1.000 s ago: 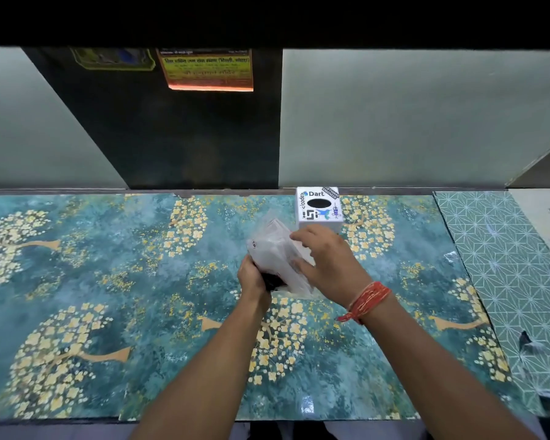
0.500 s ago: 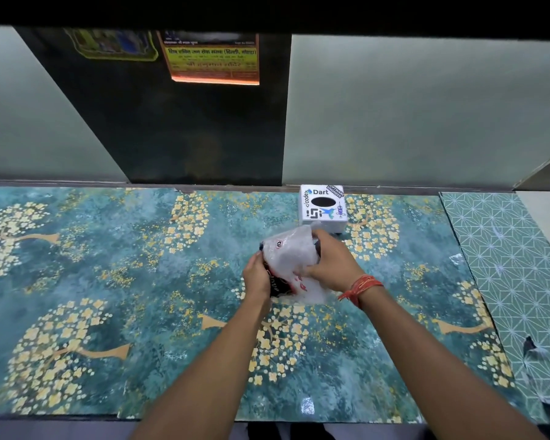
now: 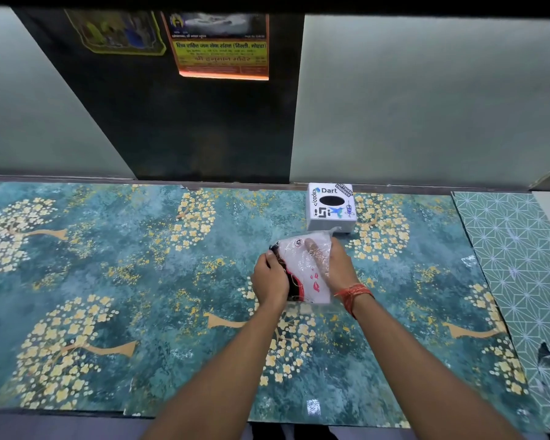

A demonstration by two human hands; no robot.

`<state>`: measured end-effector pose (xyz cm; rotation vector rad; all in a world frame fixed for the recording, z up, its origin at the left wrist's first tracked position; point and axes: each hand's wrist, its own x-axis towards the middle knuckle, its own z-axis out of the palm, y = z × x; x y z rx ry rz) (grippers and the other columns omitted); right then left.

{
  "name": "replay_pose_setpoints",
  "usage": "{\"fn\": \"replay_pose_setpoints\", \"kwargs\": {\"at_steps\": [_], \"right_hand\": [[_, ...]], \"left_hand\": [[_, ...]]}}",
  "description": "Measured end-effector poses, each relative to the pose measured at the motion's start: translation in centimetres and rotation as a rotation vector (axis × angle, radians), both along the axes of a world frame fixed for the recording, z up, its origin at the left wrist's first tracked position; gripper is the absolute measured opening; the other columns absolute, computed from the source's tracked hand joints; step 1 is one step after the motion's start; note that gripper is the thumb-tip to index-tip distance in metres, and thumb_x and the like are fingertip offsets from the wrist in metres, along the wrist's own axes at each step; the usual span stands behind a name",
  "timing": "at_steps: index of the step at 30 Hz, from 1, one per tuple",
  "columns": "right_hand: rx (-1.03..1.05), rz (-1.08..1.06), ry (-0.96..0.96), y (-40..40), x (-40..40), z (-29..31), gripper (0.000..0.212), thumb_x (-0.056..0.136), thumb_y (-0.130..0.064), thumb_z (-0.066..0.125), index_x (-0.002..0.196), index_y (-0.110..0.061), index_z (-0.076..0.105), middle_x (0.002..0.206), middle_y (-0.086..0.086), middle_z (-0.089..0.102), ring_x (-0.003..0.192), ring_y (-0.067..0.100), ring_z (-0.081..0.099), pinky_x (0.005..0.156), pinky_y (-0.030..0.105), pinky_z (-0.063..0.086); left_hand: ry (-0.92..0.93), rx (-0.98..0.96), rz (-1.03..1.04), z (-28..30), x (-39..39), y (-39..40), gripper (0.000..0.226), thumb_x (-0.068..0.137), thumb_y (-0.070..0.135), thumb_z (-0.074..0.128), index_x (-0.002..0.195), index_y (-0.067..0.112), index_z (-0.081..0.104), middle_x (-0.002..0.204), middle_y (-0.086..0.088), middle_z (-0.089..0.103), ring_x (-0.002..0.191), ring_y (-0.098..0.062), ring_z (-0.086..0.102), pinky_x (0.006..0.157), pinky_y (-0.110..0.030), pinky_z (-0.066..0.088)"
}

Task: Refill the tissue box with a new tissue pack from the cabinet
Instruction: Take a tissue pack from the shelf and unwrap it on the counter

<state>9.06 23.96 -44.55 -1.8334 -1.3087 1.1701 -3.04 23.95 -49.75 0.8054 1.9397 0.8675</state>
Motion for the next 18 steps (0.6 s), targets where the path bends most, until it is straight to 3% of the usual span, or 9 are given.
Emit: {"fn": "replay_pose_setpoints", "kwargs": {"at_steps": [2,5,7,9,11,14,18], "right_hand": [[-0.088,0.111,0.043,-0.3,0.2,-0.3,0.071,0.081,-0.056,0.065,0.133,-0.017,0.036,0.118,0.001,0.061,0.101,0.021,0.064,0.093,0.047,0.053],[-0.098,0.328,-0.015,-0.8,0.4,-0.7,0.093,0.081,-0.035,0.075,0.148,-0.015,0.014,0.129,-0.004,0.050,0.115,0.018,0.055,0.102,0.039,0.046],[-0.025,0.346,-0.052,-1.3,0.2,-0.9,0.081,0.085,-0.030,0.071,0.147,-0.017,0.021,0.126,-0.005,0.053,0.112,0.014,0.053,0.100,0.034,0.045],[0.090,0.290,-0.083,-1.4,0.1,-1.4,0.053,0.090,-0.022,0.064,0.139,-0.021,0.041,0.128,-0.002,0.059,0.111,0.012,0.055,0.098,0.036,0.048],[0.094,0.253,-0.071,-1.3,0.1,-1.4,0.039,0.092,-0.015,0.060,0.130,-0.022,0.051,0.126,0.001,0.062,0.107,0.013,0.060,0.085,0.028,0.052],[-0.030,0.182,0.060,-0.9,0.7,-0.2,0.035,0.092,-0.022,0.061,0.125,-0.021,0.051,0.115,0.001,0.065,0.091,0.016,0.068,0.059,0.020,0.055],[-0.010,0.075,0.217,-0.2,3.7,2.0,0.031,0.090,-0.026,0.064,0.118,-0.021,0.053,0.108,-0.002,0.063,0.089,0.015,0.066,0.056,0.022,0.058]], "left_hand": [[-0.012,-0.071,0.051,0.0,-0.4,0.3,0.038,0.104,0.034,0.032,0.106,0.011,0.062,0.094,-0.003,0.059,0.089,-0.028,0.056,0.084,-0.037,0.044],[-0.045,-0.128,0.072,-0.4,-1.1,0.4,0.035,0.104,0.032,0.034,0.107,0.011,0.061,0.103,-0.009,0.064,0.089,-0.028,0.057,0.085,-0.039,0.047],[-0.056,-0.143,0.075,-0.6,-1.1,0.2,0.034,0.104,0.032,0.034,0.105,0.011,0.061,0.107,-0.011,0.066,0.090,-0.029,0.061,0.084,-0.039,0.049],[-0.038,-0.141,0.064,-0.7,-1.0,-0.1,0.037,0.104,0.032,0.034,0.114,0.010,0.062,0.110,-0.008,0.066,0.093,-0.029,0.062,0.085,-0.038,0.050],[-0.007,-0.147,0.063,-0.7,-1.1,-0.3,0.038,0.104,0.034,0.034,0.117,0.012,0.061,0.110,-0.002,0.065,0.099,-0.031,0.063,0.090,-0.038,0.050],[0.032,-0.177,0.089,-0.8,-1.8,-0.2,0.038,0.103,0.037,0.033,0.110,0.015,0.064,0.105,-0.010,0.069,0.094,-0.033,0.065,0.090,-0.046,0.054],[0.117,-0.200,0.200,-1.1,-4.0,0.3,0.038,0.104,0.033,0.034,0.102,0.010,0.063,0.096,-0.011,0.067,0.085,-0.031,0.063,0.080,-0.039,0.053]]}}
